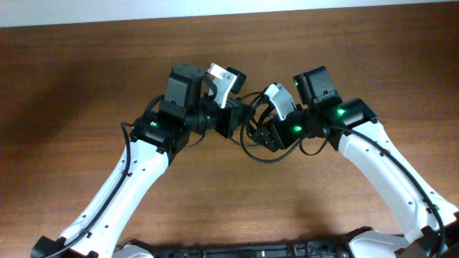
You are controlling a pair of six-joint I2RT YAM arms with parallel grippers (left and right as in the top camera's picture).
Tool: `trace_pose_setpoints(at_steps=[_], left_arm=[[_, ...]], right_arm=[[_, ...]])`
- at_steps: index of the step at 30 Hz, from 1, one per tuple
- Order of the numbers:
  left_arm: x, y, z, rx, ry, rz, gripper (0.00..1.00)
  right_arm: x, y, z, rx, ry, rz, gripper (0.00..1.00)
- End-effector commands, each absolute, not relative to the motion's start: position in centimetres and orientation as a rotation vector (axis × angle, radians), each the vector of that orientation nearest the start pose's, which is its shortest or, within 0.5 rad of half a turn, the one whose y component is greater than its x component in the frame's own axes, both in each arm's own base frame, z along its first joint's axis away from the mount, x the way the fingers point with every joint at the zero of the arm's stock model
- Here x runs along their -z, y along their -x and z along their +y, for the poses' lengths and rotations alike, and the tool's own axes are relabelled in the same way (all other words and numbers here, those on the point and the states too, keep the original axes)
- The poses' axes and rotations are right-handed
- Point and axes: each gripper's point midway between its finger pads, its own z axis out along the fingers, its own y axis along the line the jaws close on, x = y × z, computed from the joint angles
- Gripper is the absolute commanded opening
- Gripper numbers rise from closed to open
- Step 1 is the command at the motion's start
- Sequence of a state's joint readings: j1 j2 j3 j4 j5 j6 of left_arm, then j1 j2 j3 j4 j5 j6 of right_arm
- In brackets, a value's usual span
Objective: Untangle cables
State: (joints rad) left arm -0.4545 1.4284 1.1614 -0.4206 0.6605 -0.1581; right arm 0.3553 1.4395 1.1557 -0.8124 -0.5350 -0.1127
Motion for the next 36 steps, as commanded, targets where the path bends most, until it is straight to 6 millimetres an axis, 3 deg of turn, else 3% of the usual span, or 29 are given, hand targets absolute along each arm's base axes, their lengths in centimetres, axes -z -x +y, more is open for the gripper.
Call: trace_pose_setpoints(at_steps=[1, 3, 5, 9, 11, 12, 14, 18, 21, 25, 29, 32, 33, 35, 36], left_arm=[[-26.4, -30.0, -27.4, 1.153, -0.742, 2.112, 0.0], [-26.3, -30.2, -27.2, 1.146, -0.733, 2.115, 0.0], [-26.3, -31.0, -26.3, 1.132, -0.702, 2.119, 0.0], [-26.3, -32.1, -24.9, 1.117, -0.647, 2.126, 0.0], [-26.3, -32.4, -24.5, 1.122, -0.61, 2.138, 0.0], [-26.4, -32.6, -24.2, 1.121, -0.596, 2.141, 0.0], [-26.9, -32.5, -23.9, 1.182, -0.584, 2.131, 0.0], [-27.8, -32.4, -23.1, 1.272, -0.572, 2.103, 0.0], [-29.1, -31.9, -22.3, 1.388, -0.6, 2.044, 0.0], [-30.4, -31.1, -21.9, 1.499, -0.631, 1.991, 0.0], [-32.0, -30.6, -22.1, 1.598, -0.641, 1.94, 0.0], [-32.2, -30.7, -22.1, 1.604, -0.631, 1.939, 0.0], [-32.2, -30.7, -22.1, 1.604, -0.631, 1.939, 0.0], [-32.2, -30.7, -22.1, 1.603, -0.631, 1.939, 0.0], [-32.2, -30.8, -22.1, 1.595, -0.625, 1.942, 0.0]], right_arm=[[-18.0, -30.0, 21.0, -0.796, 0.813, 2.43, 0.66], [-18.1, -30.1, 21.1, -0.795, 0.814, 2.421, 0.53], [-17.9, -29.8, 21.0, -0.797, 0.813, 2.439, 0.34], [-17.8, -29.6, 20.9, -0.8, 0.814, 2.448, 0.31], [-17.8, -29.6, 20.9, -0.801, 0.814, 2.448, 0.18], [-17.8, -29.6, 21.0, -0.806, 0.815, 2.447, 0.18], [-18.0, -29.8, 21.1, -0.804, 0.816, 2.433, 0.35], [-19.7, -28.5, 23.1, -0.961, 1.011, 2.253, 0.44], [-20.7, -29.6, 23.6, -0.95, 1.02, 2.171, 0.6], [-21.4, -30.7, 23.9, -0.922, 1.022, 2.112, 0.61], [-21.2, -30.5, 24.3, -0.959, 1.03, 2.109, 0.62], [-21.6, -30.5, 24.5, -0.975, 1.037, 2.084, 0.62], [-21.7, -30.6, 24.5, -0.973, 1.037, 2.077, 0.55], [-21.8, -30.7, 24.6, -0.97, 1.037, 2.071, 0.2], [-21.8, -30.7, 24.6, -0.971, 1.037, 2.071, 0.11]])
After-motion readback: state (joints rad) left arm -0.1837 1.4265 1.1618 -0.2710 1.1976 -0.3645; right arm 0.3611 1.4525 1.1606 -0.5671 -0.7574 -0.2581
